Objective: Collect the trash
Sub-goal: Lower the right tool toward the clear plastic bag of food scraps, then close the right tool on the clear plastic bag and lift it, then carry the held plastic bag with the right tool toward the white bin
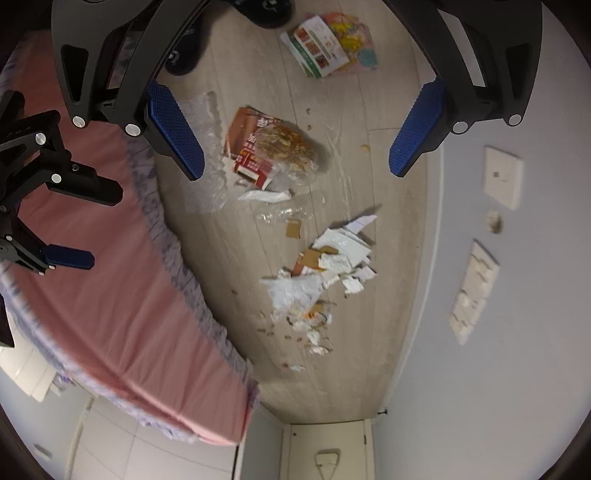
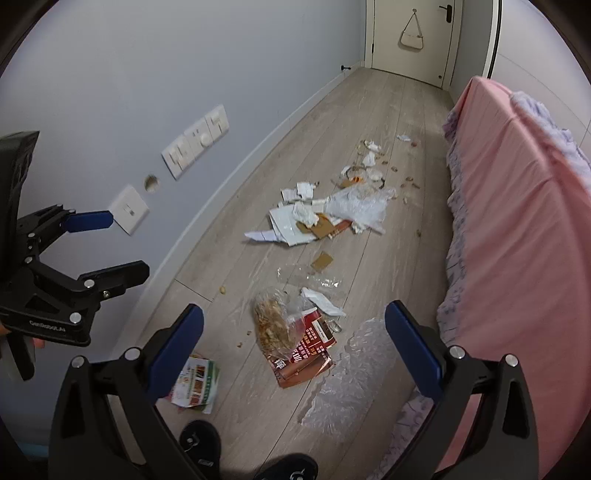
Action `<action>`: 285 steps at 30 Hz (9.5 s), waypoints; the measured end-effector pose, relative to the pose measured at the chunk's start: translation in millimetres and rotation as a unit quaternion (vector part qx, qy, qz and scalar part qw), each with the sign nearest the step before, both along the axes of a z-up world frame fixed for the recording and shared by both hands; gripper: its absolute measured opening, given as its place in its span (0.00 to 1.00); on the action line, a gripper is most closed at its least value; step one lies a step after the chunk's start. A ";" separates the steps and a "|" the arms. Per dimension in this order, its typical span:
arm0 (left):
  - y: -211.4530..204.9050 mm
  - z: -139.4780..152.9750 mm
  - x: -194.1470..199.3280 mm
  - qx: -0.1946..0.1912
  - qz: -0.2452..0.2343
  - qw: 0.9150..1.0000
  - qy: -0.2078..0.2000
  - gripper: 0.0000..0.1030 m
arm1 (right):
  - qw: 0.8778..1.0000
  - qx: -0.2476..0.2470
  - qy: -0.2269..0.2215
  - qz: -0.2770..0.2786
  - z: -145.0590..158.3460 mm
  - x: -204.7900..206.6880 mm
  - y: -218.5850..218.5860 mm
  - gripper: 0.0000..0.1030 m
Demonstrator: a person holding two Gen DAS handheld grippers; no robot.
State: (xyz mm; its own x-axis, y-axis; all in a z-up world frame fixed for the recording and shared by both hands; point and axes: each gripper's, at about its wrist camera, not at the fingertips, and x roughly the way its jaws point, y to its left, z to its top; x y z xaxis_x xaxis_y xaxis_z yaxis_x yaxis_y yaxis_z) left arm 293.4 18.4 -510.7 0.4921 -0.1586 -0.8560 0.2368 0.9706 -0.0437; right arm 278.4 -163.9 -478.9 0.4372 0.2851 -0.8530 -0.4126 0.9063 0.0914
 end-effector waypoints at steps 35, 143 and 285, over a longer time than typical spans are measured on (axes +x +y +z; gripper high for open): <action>3.3 -369.3 94.0 -0.050 -0.103 0.993 0.007 0.80 | 0.990 0.056 0.014 0.129 -357.9 68.1 33.5 0.93; -50.8 373.0 18.9 -0.146 -0.073 0.982 -0.099 0.04 | 0.980 0.011 -0.142 0.137 303.3 -27.0 -5.6 0.12; -343.7 390.4 -786.0 -0.156 -0.959 0.193 0.135 0.04 | 0.393 -0.122 -0.030 -0.911 356.0 -772.3 -33.0 0.12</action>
